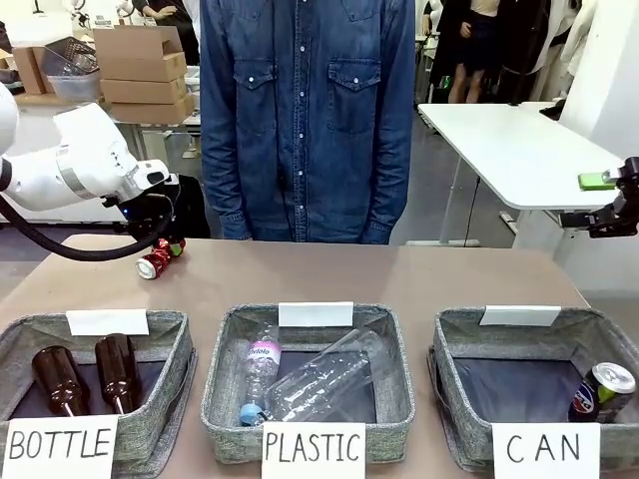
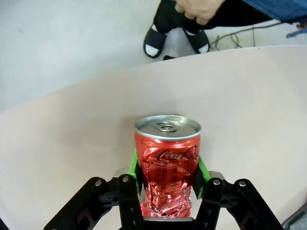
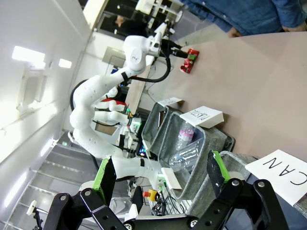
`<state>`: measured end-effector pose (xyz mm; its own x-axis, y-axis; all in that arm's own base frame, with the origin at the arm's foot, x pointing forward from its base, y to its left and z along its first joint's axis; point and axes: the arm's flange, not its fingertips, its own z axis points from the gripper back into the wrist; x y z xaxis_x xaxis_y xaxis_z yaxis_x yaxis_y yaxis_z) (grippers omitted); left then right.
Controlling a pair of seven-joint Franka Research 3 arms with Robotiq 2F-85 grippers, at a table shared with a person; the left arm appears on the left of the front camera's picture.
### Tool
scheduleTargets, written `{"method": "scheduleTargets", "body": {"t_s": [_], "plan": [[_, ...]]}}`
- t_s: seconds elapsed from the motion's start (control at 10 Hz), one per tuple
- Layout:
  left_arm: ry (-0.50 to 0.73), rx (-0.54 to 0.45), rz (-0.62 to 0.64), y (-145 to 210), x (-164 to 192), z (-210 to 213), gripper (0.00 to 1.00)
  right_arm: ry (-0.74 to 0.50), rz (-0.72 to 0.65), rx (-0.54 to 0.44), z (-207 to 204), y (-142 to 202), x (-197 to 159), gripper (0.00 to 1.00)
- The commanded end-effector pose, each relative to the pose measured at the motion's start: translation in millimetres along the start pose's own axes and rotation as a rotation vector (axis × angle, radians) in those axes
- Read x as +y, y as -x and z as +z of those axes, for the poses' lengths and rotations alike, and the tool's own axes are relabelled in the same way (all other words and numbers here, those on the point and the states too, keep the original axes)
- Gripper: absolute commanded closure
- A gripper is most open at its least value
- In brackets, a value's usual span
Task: Sort the can waste into the basket.
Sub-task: Pick up the can waste from the table and place it in the right Fabric basket.
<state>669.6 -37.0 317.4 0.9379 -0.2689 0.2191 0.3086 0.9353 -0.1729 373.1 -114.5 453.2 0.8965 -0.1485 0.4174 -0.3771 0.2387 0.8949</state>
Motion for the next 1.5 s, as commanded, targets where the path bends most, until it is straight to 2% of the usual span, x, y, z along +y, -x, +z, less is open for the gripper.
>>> {"method": "scheduleTargets", "body": {"t_s": [0.0, 0.1, 0.3, 0.4, 0.6, 0.7, 0.8, 0.9, 1.0, 1.1, 1.2, 1.3, 1.4], "plan": [[-0.069, 0.011, 0.047, 7, -1, -1, 0.96, -0.004, 0.015, -0.005, -1, 0, 0, 0.00], [-0.068, 0.005, 0.052, 9, 0, 3, 1.00, -0.004, 0.015, -0.005, -1, 0, 0, 0.00], [-0.048, -0.008, 0.060, 13, 2, 15, 1.00, -0.004, 0.015, -0.005, -1, 0, 0, 0.00], [-0.001, 0.020, 0.071, 18, 1, 28, 0.62, -0.004, 0.015, -0.005, -1, 0, 0, 0.00], [0.045, 0.068, 0.038, 54, -18, 101, 0.62, -0.004, 0.015, -0.005, -1, 0, 0, 0.00], [0.146, 0.137, 0.071, 81, -32, 148, 0.62, -0.004, 0.015, -0.005, -1, 0, 0, 0.00], [0.161, 0.086, 0.090, 110, -49, 191, 0.62, -0.004, 0.015, -0.005, -1, 0, 0, 0.00], [0.193, -0.035, 0.161, 138, -68, 225, 0.62, -0.004, 0.015, -0.005, -1, 0, 0, 0.00], [0.276, -0.088, 0.321, 168, -91, 252, 0.62, -0.004, 0.015, -0.005, -1, 0, 0, 0.00], [0.293, -0.112, 0.362, 197, -107, 266, 0.62, -0.004, 0.015, -0.005, -1, 0, 0, 0.00], [0.373, -0.105, 0.314, 228, -123, 273, 0.62, -0.004, 0.015, -0.005, -1, 0, 0, 0.00], [0.410, -0.190, 0.312, 255, -136, 272, 0.62, -0.004, 0.015, -0.005, -1, 0, 0, 0.00], [0.338, -0.077, 0.307, 201, -108, 284, 0.62, -0.004, 0.015, -0.005, -1, 0, 0, 0.00]]}}
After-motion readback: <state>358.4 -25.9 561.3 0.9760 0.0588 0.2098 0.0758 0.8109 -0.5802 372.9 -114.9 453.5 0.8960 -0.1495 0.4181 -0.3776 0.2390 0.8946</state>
